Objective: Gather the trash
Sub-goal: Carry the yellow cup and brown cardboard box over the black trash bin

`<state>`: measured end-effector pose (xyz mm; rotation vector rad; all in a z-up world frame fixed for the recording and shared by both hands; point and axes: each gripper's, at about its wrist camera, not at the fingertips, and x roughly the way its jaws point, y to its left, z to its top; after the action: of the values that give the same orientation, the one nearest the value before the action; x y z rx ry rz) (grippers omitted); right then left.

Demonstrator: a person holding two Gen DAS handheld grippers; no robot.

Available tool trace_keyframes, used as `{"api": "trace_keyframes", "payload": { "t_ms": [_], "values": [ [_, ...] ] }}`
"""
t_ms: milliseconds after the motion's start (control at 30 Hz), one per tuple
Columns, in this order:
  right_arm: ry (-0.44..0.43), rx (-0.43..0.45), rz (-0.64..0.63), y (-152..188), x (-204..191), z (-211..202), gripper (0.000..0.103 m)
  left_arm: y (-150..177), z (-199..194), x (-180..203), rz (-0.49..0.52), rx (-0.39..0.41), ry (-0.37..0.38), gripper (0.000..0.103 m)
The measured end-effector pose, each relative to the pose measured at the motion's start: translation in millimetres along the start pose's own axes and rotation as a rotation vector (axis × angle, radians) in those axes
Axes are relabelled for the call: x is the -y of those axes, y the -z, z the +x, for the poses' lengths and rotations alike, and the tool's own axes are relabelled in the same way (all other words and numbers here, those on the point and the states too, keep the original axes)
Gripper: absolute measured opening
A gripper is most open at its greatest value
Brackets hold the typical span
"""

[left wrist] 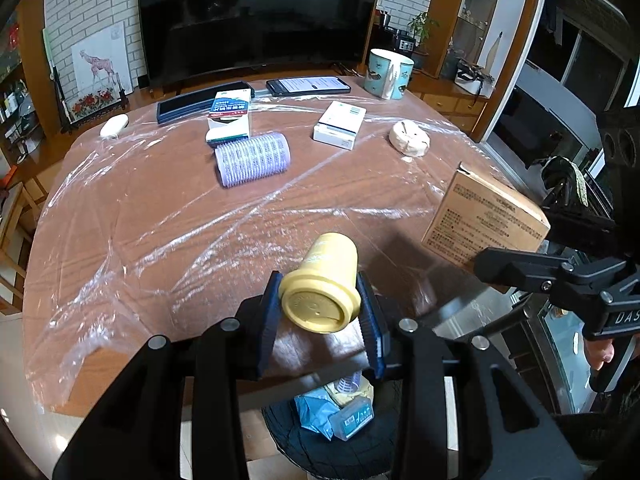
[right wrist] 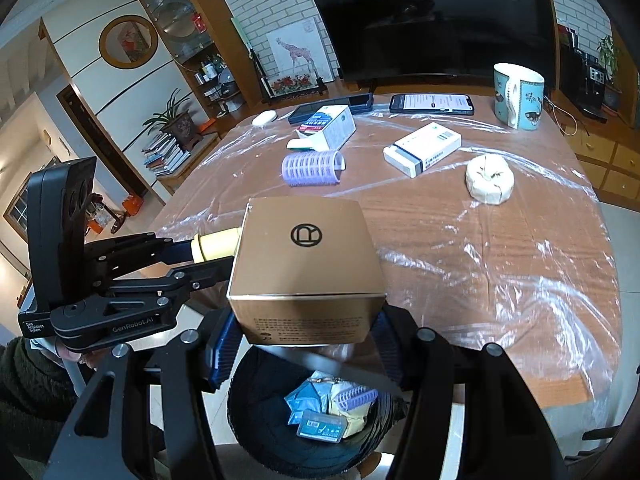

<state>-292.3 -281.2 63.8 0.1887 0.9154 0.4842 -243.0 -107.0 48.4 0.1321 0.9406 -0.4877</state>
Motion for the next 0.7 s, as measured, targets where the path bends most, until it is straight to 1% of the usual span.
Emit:
{"api": "trace_keyframes", "payload": {
  "t_ms": [267, 700],
  "values": [
    [-0.011, -0.012, -0.014, 17.9, -8.3, -11.7, 0.057, 21.9, -12.0, 13.5, 0.01, -0.005, 0.009, 0.038],
    [-0.004, -0.037, -0.02, 41.4, -13.7, -24.9, 0.057, 41.3, -22.7, 26.6, 0.036, -0.026, 0.017, 0.038]
  ]
}}
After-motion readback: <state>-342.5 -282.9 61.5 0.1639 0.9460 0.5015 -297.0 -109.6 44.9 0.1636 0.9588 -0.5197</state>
